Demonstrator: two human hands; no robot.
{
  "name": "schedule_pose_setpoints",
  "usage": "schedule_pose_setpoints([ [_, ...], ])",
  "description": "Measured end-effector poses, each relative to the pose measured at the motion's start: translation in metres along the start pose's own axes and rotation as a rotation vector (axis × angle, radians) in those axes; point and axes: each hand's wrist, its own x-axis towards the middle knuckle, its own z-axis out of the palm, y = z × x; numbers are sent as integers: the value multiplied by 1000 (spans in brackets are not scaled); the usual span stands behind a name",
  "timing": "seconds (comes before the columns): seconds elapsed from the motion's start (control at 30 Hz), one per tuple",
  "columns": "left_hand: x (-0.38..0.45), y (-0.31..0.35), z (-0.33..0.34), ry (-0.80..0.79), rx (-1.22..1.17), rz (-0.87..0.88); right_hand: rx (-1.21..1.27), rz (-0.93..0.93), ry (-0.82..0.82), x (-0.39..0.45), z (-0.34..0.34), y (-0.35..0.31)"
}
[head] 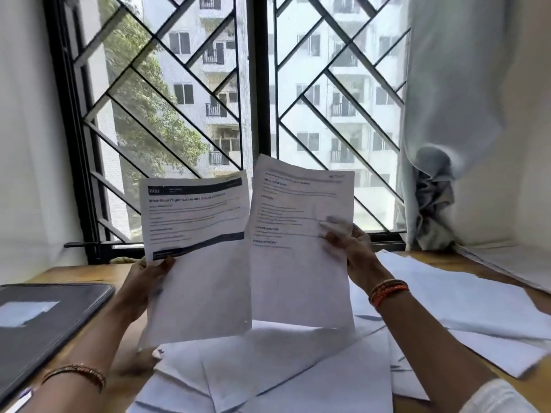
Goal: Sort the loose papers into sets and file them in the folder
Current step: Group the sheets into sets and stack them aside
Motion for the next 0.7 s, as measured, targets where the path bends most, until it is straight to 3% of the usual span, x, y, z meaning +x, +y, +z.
schedule_pose_setpoints([
  [0.2,-5,9,14,-114,-64,-42,-393,-209,387,13,-10,-4],
  [0.27,-7,13,27,-171,-51,-51,-469,-262,442,13,-4,-5],
  [0.33,-10,15,43,-183,-30,-22,-417,-199,346,7,9,-7],
  [0.5,-21,22,79,-153,-15,-1,-191,75,-155,-14,45,-13],
  [0.63,-28,20,92,-249,-11,-15,-246,77,-227,-15,53,-11],
  [0.7,-30,20,97,-153,18,48,-218,64,-211,-15,54,-14],
])
